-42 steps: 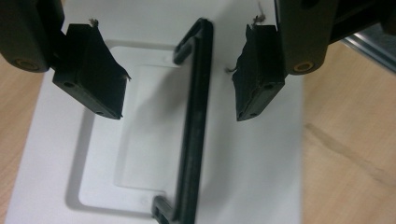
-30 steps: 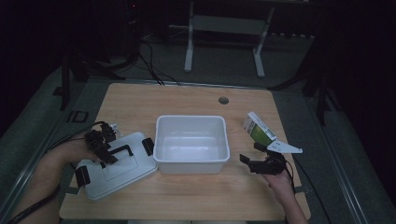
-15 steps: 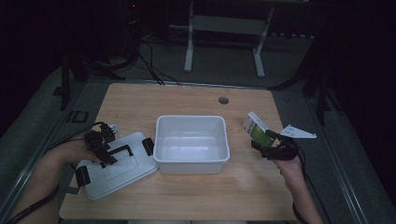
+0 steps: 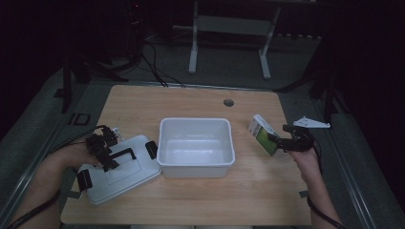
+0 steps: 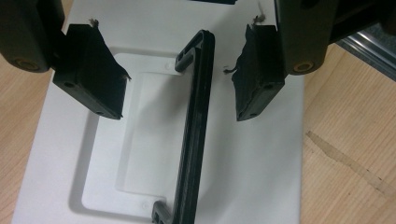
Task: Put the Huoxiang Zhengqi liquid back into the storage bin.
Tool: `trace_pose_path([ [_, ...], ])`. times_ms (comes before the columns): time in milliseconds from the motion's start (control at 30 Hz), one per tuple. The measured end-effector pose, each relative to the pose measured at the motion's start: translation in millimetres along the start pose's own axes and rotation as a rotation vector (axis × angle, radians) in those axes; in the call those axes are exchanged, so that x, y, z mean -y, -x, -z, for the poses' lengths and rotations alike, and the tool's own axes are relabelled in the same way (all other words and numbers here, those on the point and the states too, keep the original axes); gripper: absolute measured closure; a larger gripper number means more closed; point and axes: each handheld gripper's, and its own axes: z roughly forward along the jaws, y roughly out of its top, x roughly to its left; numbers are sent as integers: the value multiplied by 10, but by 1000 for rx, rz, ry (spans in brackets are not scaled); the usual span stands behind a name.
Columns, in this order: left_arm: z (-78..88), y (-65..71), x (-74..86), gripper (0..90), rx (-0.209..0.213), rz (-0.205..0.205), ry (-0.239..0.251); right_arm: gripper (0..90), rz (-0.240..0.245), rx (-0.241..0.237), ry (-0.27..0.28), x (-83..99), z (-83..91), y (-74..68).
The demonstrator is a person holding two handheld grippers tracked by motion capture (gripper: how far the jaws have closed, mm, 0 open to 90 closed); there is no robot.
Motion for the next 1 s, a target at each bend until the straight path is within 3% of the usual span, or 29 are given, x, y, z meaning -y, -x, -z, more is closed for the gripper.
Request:
trace_pose_path([
  [233,-19,1,17,343,8,9,-1,166,-7,49,-54,-31,-33,173],
  [433,-25,-3,17,343,22,7,-3,203,-14,39,-114,-18,-92,258],
  [667,-42,4,7,343,19,7,-12,230,-5,16,-198,-43,-186,232],
  [800,-41,8,0,343,20,3,-16,352,14,34,-249,-48,-226,218],
  [1000,-38,11,-2,343,22,2,-19,431,12,14,-340,-100,-283,199],
])
